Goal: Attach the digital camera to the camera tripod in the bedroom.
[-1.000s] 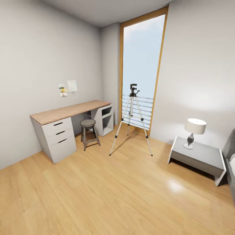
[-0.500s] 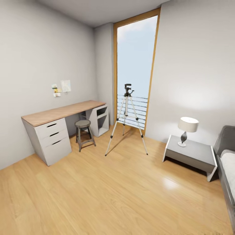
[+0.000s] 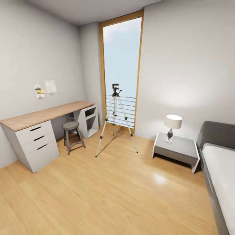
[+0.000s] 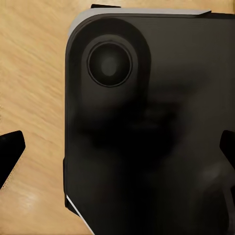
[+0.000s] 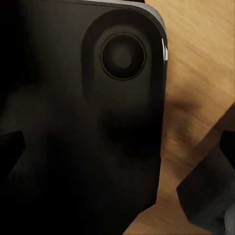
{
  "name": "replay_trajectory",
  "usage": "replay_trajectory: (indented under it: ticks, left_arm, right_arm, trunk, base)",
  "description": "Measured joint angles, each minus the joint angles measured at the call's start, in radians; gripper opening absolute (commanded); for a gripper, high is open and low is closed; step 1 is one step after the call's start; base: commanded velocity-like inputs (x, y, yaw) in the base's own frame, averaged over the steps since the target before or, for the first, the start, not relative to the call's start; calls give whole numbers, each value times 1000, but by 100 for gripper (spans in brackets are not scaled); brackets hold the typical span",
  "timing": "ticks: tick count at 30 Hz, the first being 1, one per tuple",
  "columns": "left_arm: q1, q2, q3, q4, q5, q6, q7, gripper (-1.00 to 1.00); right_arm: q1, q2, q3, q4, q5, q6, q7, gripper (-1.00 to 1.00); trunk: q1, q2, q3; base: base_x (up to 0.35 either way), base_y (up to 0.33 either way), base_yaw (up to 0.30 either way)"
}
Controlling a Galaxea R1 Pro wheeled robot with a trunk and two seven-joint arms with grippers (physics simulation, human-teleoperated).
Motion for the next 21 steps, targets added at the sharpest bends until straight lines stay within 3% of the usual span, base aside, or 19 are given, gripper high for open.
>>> replay_trajectory:
  ticks: [21]
  left_arm:
    - [0,0,0,0,0,0,0,100]
  right_arm:
    - [0,0,0,0,0,1,0,100]
  trunk:
    - [0,0,0]
  base:
    - [0,0,-221]
